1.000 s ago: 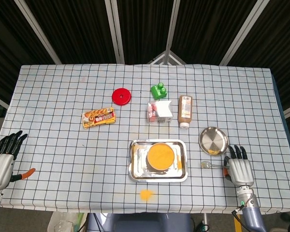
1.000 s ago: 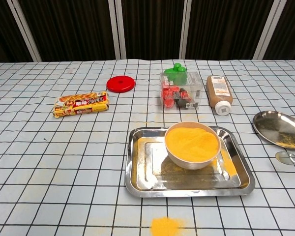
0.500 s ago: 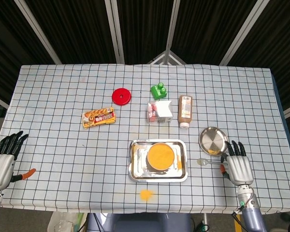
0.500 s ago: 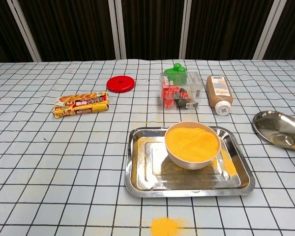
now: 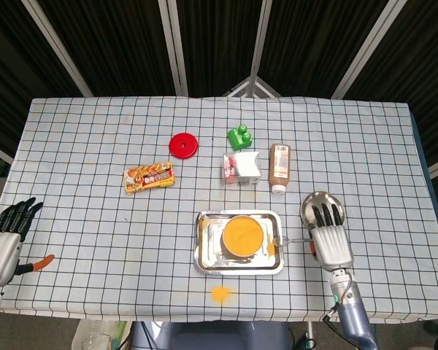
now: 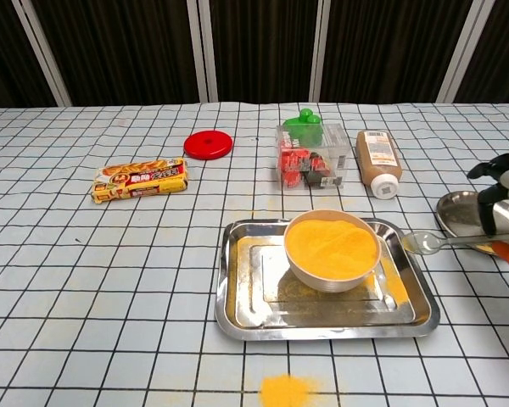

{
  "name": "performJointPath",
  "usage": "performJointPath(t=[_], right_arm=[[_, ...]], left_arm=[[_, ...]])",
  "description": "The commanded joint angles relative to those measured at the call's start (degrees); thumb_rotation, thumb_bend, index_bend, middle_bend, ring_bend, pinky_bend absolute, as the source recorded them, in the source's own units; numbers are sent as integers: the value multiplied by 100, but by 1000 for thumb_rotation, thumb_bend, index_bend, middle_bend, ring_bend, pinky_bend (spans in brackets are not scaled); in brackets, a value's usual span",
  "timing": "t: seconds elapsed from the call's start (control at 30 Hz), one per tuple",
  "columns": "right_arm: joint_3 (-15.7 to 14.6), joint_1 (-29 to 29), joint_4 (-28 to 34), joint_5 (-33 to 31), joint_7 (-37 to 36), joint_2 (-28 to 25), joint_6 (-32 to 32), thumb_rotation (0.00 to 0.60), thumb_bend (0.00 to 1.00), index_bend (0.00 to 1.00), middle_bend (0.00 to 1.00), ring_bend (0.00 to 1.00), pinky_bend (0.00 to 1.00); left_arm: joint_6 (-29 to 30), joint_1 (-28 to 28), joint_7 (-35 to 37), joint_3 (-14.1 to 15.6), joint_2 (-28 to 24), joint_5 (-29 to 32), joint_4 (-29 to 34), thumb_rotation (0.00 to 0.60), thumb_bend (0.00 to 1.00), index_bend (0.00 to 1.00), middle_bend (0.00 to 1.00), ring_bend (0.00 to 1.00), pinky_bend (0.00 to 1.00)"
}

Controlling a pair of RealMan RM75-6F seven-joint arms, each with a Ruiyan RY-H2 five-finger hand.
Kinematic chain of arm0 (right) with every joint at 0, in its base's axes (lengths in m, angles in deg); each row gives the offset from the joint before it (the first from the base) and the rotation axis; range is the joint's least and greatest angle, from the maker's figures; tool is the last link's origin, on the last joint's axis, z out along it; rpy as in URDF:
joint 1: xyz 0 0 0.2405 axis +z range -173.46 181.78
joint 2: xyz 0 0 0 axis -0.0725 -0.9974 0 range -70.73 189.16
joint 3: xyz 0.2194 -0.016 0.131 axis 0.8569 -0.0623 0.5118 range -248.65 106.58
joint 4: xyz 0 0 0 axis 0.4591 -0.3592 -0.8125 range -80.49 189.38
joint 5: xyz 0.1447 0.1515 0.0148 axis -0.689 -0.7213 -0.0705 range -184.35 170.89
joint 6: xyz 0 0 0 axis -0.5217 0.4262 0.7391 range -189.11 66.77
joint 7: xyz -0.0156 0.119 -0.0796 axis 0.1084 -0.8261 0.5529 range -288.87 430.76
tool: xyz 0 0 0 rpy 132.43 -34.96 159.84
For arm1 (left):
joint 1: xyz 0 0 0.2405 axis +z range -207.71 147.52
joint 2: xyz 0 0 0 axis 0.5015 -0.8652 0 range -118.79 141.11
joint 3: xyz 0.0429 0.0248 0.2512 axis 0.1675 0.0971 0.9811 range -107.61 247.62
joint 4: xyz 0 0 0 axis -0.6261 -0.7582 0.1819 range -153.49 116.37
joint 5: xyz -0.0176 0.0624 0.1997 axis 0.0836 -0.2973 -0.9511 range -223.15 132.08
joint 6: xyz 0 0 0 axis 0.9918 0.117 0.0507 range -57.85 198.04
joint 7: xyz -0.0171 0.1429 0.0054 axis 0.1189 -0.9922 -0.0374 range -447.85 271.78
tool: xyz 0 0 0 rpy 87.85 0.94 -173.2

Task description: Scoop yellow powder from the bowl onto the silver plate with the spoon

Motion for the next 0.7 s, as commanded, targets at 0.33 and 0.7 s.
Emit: performJointPath(t=[0.33, 0.7], right_arm=[[383, 639, -109, -1002, 1481, 912, 338, 600, 482, 597, 133, 0, 0], [303, 855, -65, -1129, 1889, 1141, 688, 600, 481, 597, 133, 0, 0]], left_arm=[[-118, -40, 220, 12, -85, 43, 37, 600, 0, 0, 0, 0, 0], [-180, -60, 369, 11, -154, 80, 96, 600, 0, 0, 0, 0, 0]])
